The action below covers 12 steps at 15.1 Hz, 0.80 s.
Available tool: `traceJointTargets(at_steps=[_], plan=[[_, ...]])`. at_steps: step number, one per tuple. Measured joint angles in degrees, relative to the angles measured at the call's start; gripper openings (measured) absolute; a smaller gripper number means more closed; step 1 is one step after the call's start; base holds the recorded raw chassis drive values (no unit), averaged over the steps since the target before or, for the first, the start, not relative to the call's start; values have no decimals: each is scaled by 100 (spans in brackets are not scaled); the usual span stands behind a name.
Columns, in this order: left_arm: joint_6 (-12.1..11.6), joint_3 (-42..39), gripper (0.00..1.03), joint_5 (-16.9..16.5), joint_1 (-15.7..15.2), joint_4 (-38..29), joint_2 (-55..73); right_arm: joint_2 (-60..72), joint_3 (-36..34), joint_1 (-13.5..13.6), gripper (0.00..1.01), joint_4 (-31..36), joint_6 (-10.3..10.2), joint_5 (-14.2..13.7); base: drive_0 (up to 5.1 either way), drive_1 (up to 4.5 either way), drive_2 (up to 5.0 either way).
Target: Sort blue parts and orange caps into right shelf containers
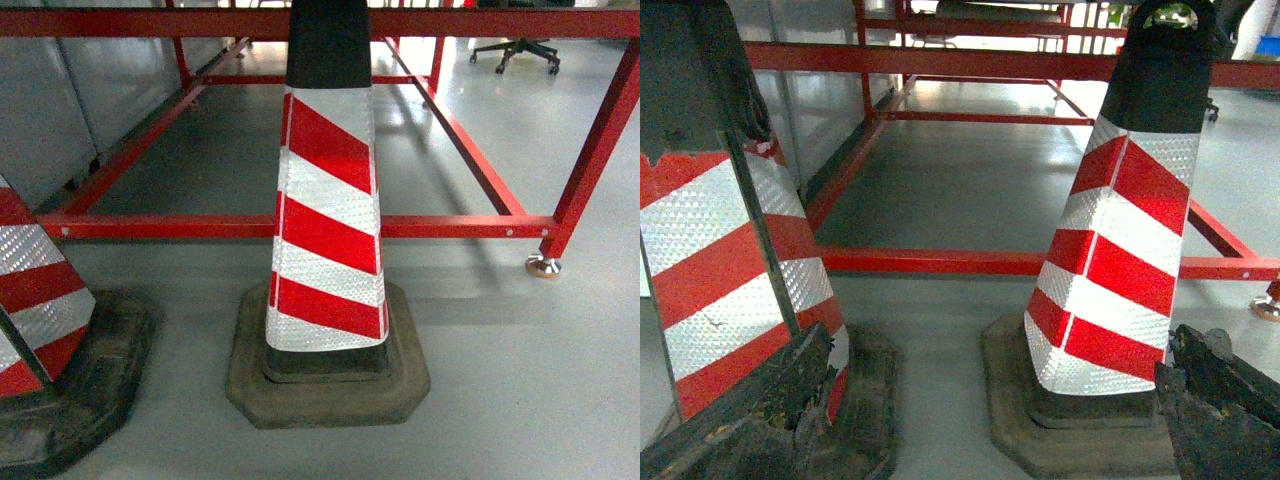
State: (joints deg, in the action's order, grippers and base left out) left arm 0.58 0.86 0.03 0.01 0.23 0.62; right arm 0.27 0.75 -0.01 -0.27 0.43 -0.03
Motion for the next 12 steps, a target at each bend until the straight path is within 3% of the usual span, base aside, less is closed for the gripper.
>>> traceJointTargets(at_steps=[12], plan=[[0,0,98,-2,0,13,0,0,0,0,98,7,-4,2,0,0,0]])
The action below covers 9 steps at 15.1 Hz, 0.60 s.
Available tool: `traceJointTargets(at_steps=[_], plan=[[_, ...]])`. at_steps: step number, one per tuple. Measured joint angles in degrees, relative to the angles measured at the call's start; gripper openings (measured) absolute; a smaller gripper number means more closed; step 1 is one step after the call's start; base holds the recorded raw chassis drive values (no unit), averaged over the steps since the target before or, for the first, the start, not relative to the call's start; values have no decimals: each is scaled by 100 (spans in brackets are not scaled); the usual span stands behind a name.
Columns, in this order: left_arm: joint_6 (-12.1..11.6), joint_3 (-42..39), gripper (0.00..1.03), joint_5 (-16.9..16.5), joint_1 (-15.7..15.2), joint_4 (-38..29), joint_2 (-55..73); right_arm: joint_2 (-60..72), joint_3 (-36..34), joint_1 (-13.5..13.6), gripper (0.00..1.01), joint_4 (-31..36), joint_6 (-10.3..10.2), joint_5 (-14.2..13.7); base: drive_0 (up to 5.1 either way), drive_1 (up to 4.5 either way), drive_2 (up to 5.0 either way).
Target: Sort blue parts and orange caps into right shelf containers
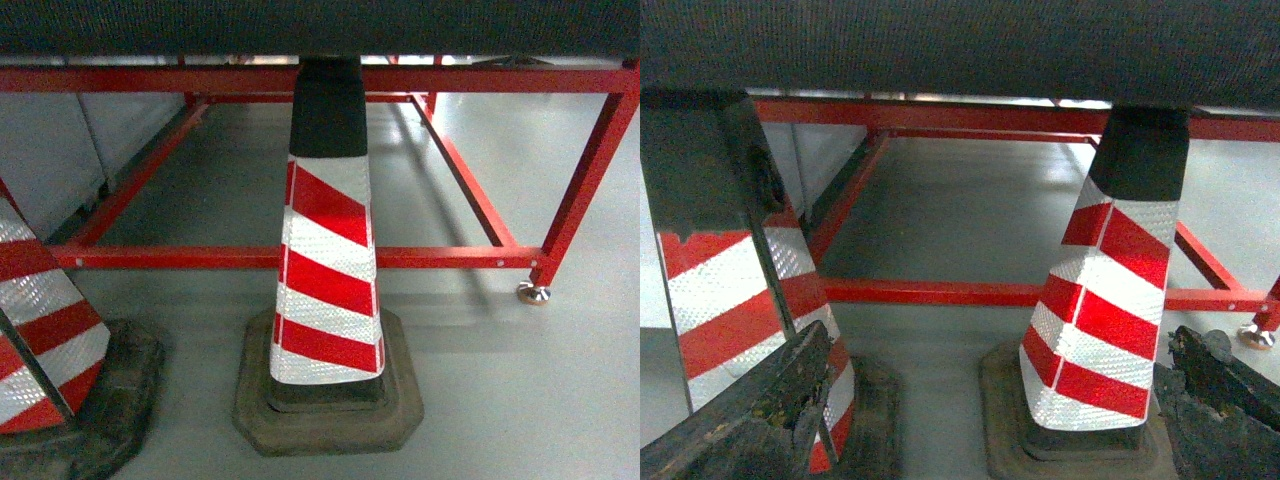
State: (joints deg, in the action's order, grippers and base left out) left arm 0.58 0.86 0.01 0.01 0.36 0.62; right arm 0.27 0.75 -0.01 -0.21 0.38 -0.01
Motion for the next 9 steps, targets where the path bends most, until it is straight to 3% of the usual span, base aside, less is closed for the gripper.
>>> traceJointTargets(at_steps=[9], plan=[[0,0,98,7,0,-7,0,0,0,0,98,-9,-37,4,0,0,0]])
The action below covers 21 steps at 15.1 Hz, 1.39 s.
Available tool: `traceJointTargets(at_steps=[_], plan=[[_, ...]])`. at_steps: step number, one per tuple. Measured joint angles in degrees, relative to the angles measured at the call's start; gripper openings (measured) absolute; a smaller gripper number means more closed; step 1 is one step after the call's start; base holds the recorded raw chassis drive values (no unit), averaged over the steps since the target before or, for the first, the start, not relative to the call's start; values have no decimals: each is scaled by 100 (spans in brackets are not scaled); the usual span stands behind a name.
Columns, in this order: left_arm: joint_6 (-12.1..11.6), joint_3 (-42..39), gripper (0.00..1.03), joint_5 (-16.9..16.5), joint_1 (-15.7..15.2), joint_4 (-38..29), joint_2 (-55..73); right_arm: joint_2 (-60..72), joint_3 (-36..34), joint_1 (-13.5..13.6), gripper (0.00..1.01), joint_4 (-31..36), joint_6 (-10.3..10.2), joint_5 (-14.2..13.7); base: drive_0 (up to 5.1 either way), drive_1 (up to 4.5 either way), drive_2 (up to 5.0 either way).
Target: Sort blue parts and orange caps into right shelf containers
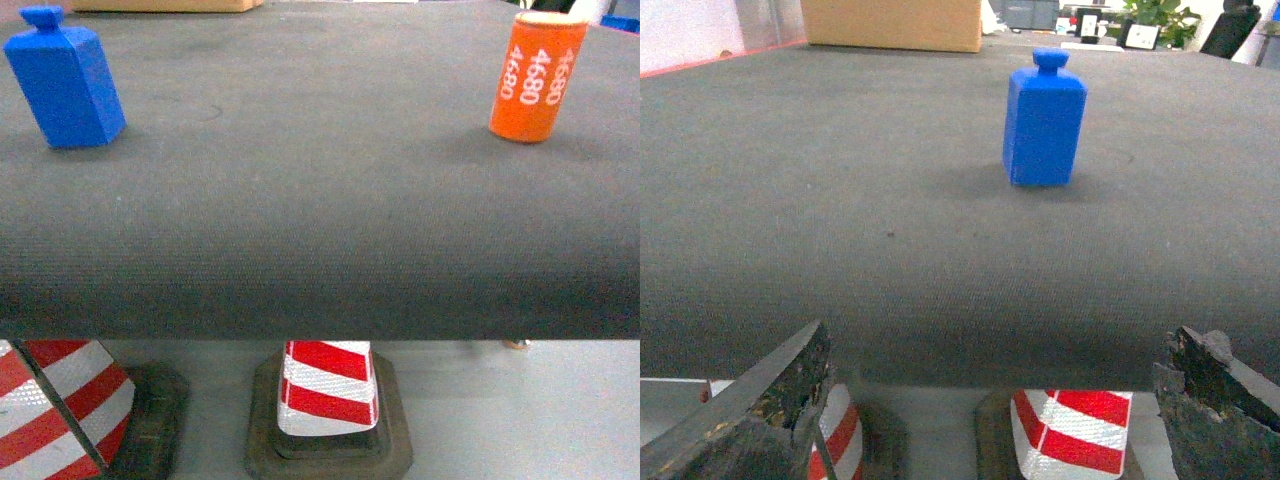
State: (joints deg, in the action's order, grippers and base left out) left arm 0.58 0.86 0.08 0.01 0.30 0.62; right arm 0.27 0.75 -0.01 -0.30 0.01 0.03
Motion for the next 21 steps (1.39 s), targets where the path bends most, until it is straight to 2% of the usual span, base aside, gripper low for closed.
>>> traceJointTargets(at_steps=[21], plan=[[-15,2,98,-7,0,-4,0,0,0,0,98,-2,-2,-2,0,0,0]])
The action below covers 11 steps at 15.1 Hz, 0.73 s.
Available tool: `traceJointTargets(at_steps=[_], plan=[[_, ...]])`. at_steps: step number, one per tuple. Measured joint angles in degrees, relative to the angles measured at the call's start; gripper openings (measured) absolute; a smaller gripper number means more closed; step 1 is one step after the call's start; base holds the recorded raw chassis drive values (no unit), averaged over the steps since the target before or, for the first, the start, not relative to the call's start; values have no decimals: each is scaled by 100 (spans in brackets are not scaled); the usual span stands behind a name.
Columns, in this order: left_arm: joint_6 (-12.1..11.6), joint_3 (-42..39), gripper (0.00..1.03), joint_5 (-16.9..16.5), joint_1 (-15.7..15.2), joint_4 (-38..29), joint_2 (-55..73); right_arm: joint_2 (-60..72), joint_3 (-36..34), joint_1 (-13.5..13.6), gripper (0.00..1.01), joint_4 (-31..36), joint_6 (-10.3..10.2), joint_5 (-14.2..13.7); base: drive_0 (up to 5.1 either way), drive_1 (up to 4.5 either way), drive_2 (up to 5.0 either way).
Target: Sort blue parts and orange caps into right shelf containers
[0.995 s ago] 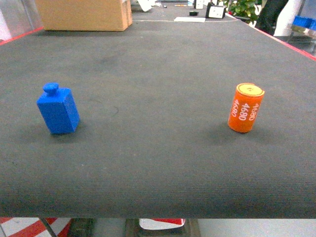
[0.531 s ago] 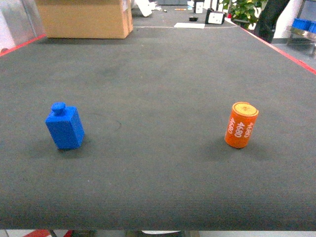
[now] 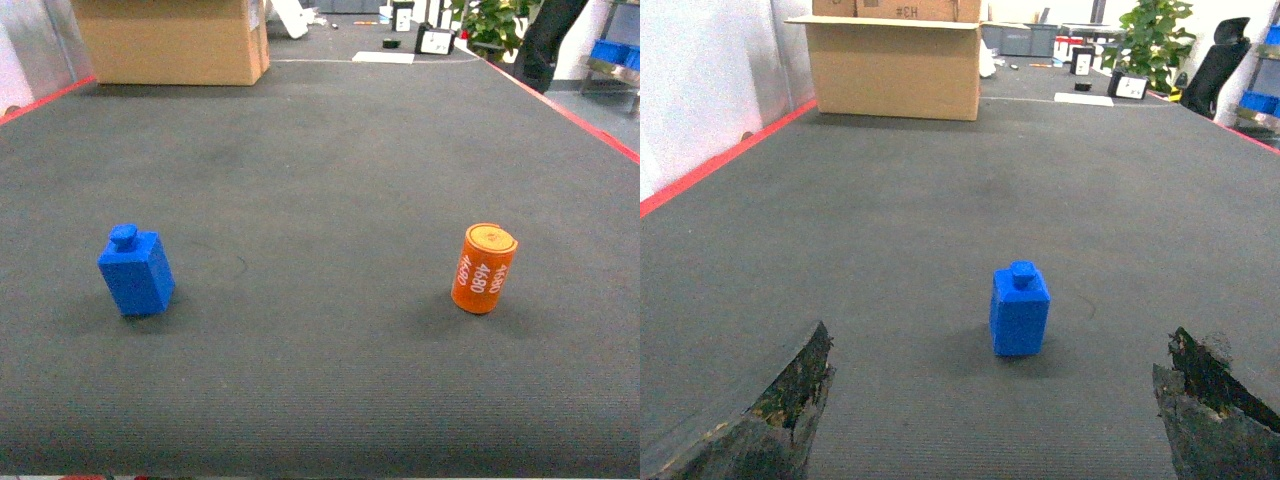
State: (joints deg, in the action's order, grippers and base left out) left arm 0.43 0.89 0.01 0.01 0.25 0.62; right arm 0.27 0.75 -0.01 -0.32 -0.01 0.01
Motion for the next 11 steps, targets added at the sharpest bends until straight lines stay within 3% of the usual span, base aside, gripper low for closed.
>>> traceJointTargets(at_steps=[11], plan=[[0,0,98,2,0,-2,0,0,0,0,98,0,-2,0,0,0,0]])
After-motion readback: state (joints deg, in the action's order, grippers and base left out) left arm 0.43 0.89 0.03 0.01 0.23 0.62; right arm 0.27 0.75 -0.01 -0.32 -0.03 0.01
